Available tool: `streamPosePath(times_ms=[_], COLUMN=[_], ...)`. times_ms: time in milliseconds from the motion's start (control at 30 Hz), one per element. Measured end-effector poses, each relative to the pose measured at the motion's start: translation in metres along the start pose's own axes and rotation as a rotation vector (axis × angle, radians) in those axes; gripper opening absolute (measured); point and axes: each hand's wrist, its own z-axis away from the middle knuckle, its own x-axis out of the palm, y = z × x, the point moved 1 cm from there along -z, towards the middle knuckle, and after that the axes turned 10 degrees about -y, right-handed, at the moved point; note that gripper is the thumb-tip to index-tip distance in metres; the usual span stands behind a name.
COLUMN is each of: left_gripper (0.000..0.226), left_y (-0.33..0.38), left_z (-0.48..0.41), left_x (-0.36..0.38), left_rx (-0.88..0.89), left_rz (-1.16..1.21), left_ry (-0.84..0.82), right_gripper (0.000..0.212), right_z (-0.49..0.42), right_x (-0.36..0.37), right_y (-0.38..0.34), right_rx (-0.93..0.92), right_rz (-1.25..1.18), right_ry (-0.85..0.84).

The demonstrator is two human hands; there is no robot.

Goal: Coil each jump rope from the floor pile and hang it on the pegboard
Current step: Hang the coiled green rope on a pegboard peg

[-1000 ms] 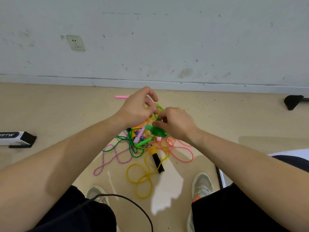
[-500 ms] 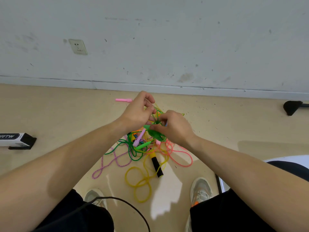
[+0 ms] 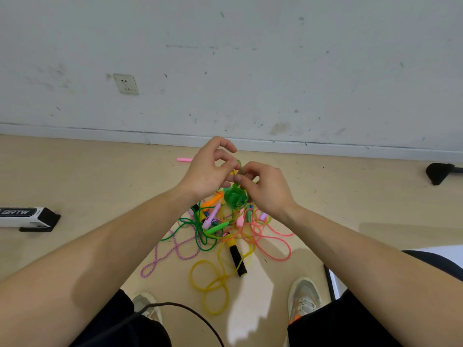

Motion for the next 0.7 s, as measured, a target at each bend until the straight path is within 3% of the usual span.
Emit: streamPosePath(times_ms=[200,367,700], left_gripper=[0.036,0.015,0.006], left_y=[-0.01,-0.019,-0.032], left_z=[-0.005,-0.022,-0.135], left_x=[0.008,0.012,-0.025], left_rx=[0.006,-0.002,0.036], left_rz=[0.156,0.236,0.239], left_ry=[0.038,0.177,0.353], right_gripper=[0.018,0.018,0.015], right_z=[-0.011,-0.029,-0.154], right_x=[-0.009,-0.006,-0.019], right_y=[-0.006,-0.005,0.011], right_rx=[0.011,0.048,0.081], right_rz=[-0.216,-0.276,-0.369], right_ry=[0.129,0.183,0.217])
